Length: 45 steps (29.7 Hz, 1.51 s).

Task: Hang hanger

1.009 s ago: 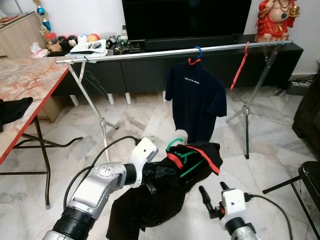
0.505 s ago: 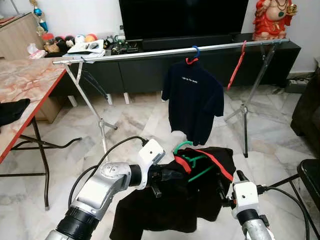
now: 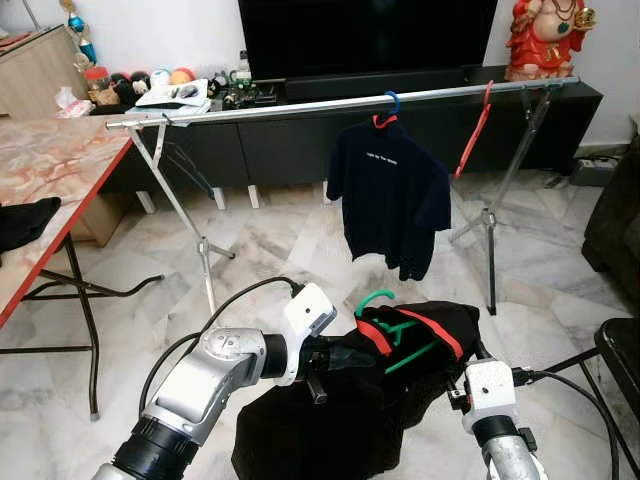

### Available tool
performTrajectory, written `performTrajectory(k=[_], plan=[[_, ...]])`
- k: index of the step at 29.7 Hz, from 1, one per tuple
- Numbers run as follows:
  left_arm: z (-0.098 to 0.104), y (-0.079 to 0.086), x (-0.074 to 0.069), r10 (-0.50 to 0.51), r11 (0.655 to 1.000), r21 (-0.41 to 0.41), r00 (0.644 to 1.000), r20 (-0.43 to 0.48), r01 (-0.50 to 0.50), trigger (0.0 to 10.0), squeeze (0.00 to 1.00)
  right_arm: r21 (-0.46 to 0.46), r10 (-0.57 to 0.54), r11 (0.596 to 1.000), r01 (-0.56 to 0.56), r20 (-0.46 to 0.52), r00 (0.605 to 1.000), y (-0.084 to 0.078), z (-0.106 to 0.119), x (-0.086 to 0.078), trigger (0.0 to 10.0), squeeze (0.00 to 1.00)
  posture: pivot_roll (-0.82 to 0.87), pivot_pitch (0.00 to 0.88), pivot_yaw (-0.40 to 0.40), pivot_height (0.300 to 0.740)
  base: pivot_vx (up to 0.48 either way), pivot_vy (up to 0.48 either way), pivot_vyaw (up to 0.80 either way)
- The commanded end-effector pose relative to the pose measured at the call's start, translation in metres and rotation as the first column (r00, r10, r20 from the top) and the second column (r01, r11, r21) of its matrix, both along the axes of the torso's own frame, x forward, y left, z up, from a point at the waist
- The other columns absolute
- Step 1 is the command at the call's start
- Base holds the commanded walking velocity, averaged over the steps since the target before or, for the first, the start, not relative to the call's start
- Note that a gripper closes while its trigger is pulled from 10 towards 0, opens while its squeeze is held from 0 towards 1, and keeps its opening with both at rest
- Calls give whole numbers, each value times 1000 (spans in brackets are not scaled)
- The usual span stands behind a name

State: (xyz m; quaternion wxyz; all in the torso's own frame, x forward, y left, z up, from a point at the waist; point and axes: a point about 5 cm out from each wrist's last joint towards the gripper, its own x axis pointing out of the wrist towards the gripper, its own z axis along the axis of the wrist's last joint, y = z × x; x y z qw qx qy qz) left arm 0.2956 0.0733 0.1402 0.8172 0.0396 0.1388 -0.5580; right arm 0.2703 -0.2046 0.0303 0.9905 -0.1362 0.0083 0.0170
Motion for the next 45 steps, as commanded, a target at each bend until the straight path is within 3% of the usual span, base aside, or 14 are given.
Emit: performTrajectory(k=[1, 25, 31, 34, 36, 40, 43, 45], plan=[[5, 0, -2, -29, 1000, -1, 999, 19, 29, 10000, 0, -12, -8, 1000, 8, 11, 1000, 0, 3, 4, 0, 0, 26, 70, 88, 740, 0, 0, 0], [-2, 7, -10, -83, 995, 50, 996, 15, 82, 10000, 0, -43, -39, 998, 39, -2, 999, -3, 3, 6, 0, 0, 26, 67, 88, 740, 0, 0, 0], [-18, 36, -19, -161, 962, 224, 987, 13, 154, 10000, 0, -63, -24, 998, 22, -37, 999, -5, 0, 6, 0, 0, 30, 65, 86, 740, 0, 0, 0], [-17, 47, -26, -225, 945, 250, 974, 28, 212, 10000, 0, -70, -19, 997, 16, -53, 998, -6, -1, 6, 0, 0, 29, 64, 82, 740, 0, 0, 0], [-10, 57, -33, -292, 934, 224, 956, 35, 277, 10000, 0, -78, -14, 997, 9, -67, 998, -7, -2, 6, 0, 0, 30, 63, 78, 740, 0, 0, 0], [5, 71, -35, -322, 940, 142, 945, 57, 311, 10000, 0, -87, 1, 996, -9, -88, 996, -8, -4, 6, 0, 0, 31, 61, 75, 740, 0, 0, 0], [10, 80, -32, -303, 949, 116, 950, 73, 293, 10000, 0, -93, 9, 995, -19, -98, 995, -9, -5, 6, 0, 0, 28, 59, 73, 740, 0, 0, 0], [12, 95, -25, -255, 962, 124, 963, 90, 243, 10000, 0, -114, 21, 993, -34, -111, 994, -10, -5, 6, 0, 0, 26, 57, 73, 740, 0, 0, 0]])
